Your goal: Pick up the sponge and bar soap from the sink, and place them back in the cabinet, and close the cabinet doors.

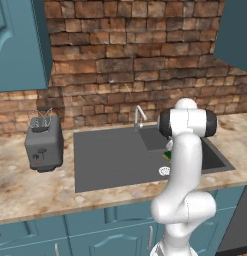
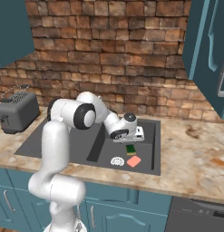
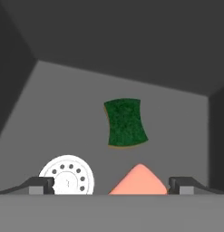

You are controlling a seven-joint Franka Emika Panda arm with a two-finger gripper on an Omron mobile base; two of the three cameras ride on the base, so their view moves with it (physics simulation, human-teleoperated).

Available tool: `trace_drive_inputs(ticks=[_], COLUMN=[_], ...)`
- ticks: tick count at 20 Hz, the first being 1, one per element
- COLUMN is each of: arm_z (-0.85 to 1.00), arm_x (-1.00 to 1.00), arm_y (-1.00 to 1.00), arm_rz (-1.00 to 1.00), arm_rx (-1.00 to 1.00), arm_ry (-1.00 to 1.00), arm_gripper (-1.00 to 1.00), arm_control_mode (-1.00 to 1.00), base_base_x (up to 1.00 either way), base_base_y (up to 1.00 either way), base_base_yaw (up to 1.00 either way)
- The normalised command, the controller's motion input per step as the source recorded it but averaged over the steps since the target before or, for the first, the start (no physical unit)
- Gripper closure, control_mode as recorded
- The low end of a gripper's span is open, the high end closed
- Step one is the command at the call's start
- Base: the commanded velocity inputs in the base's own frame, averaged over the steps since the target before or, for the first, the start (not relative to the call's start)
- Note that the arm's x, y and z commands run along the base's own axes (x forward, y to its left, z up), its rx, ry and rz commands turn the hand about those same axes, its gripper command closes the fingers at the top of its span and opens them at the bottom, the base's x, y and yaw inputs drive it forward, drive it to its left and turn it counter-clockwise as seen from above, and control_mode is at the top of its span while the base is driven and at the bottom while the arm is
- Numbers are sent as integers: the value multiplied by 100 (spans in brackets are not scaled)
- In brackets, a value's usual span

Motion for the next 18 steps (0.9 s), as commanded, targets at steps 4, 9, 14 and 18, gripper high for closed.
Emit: trace_drive_inputs(ticks=[4, 9, 14, 18], arm_z=[-39, -37, -33, -31], arm_x=[43, 41, 34, 33], arm_y=[-6, 0, 0, 0], arm_rz=[0, 0, 0, 0], arm_rx=[0, 0, 0, 0], arm_ry=[0, 0, 0, 0], arm_gripper=[-100, -100, -100, -100], arm_control_mode=[-100, -100, -100, -100], base_base_x=[0, 0, 0, 0], base_base_y=[0, 0, 0, 0], base_base_yaw=[0, 0, 0, 0])
